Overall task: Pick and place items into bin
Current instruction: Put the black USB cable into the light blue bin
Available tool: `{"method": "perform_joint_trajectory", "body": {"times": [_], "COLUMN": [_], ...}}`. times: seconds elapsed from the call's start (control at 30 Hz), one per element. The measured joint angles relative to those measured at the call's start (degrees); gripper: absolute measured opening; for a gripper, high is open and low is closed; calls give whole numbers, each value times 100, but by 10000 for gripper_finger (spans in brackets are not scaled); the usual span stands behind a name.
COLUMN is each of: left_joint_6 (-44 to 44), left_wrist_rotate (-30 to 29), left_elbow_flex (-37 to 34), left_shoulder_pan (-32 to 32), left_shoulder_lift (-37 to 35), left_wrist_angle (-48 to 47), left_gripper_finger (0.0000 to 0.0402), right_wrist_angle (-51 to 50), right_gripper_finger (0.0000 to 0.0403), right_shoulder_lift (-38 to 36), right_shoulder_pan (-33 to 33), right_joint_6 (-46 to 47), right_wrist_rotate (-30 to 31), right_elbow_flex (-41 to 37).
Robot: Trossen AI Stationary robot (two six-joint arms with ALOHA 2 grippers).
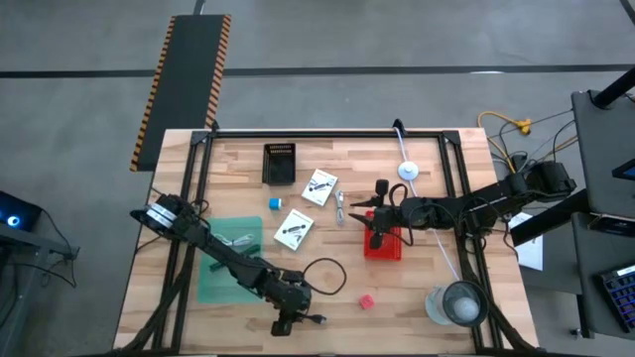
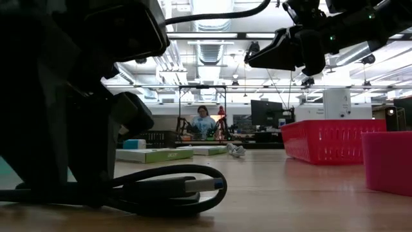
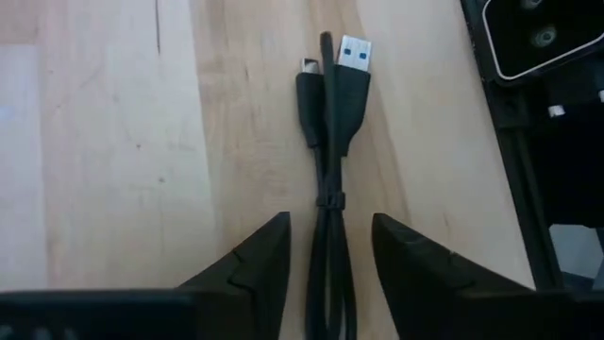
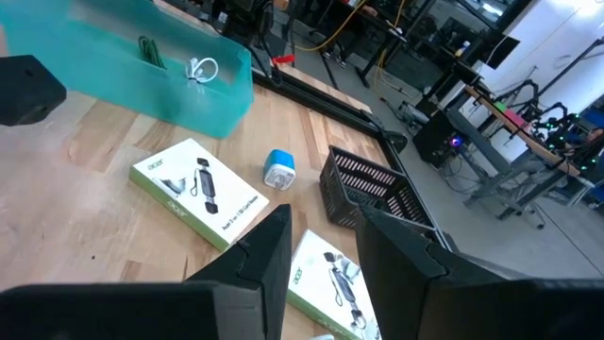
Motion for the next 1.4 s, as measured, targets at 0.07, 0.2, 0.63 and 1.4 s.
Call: {"method": "perform_joint_trajectory", "body": {"times": [0.07, 0.2, 0.63, 1.4], "left_joint_6": [2, 7, 290, -401], "left_wrist_rotate": [-4, -9, 334, -362], "left_elbow_flex": [-39, -104, -214, -152], "left_shoulder_pan": [15, 54, 191, 236], "left_shoulder_lift": [0, 0, -83, -2729], "left_wrist_angle": [16, 20, -81, -3134], "left_gripper_finger": [107, 58, 5, 2], "right_wrist_angle": [-2, -2, -2, -65], "right_gripper_finger": [107, 107, 107, 107], "right_shoulder_lift": [0, 0, 0, 0], "right_shoulder_pan": [-2, 0, -2, 0], "right_joint_6": [0, 0, -44, -128], "right_wrist_rotate": [0, 0, 0, 0], "right_elbow_flex": [0, 0, 0, 0]}}
